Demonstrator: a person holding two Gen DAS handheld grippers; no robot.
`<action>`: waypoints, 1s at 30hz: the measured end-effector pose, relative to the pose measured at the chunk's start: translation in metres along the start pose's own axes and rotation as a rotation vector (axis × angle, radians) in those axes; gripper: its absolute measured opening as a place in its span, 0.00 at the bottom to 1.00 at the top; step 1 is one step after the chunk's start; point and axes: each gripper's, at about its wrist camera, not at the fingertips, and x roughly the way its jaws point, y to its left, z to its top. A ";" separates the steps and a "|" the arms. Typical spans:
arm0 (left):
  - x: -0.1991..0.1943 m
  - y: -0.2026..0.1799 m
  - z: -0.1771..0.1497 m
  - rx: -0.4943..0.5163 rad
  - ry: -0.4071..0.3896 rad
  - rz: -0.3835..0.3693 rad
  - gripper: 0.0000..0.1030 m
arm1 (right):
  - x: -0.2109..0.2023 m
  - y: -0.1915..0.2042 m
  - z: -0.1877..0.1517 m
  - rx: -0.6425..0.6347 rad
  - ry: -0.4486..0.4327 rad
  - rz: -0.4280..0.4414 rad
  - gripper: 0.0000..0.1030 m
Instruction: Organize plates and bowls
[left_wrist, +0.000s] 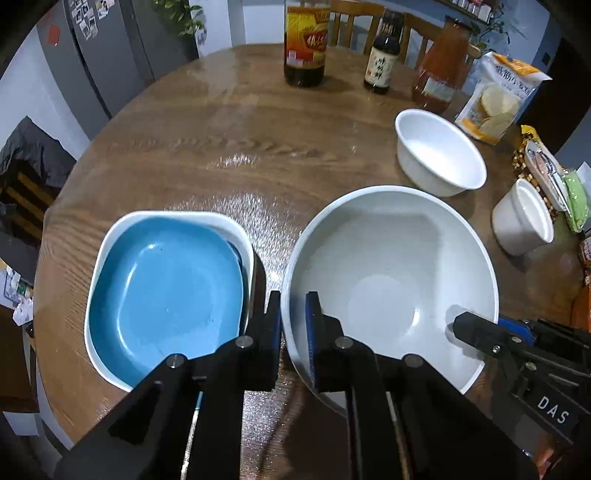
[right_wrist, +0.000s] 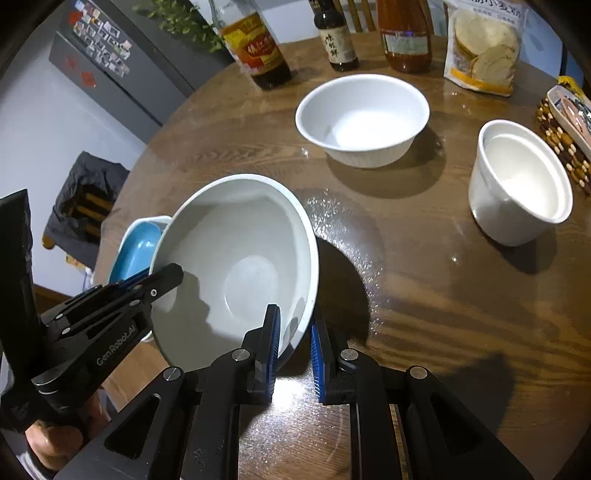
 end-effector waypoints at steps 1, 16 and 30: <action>0.002 0.000 0.000 0.001 0.004 0.000 0.14 | 0.000 0.000 0.000 0.002 -0.001 -0.005 0.16; -0.032 0.007 0.007 -0.036 -0.106 -0.001 0.54 | -0.041 -0.015 0.000 0.021 -0.113 -0.057 0.34; -0.063 -0.049 0.065 0.042 -0.203 -0.060 0.56 | -0.114 -0.036 0.067 -0.049 -0.255 -0.153 0.40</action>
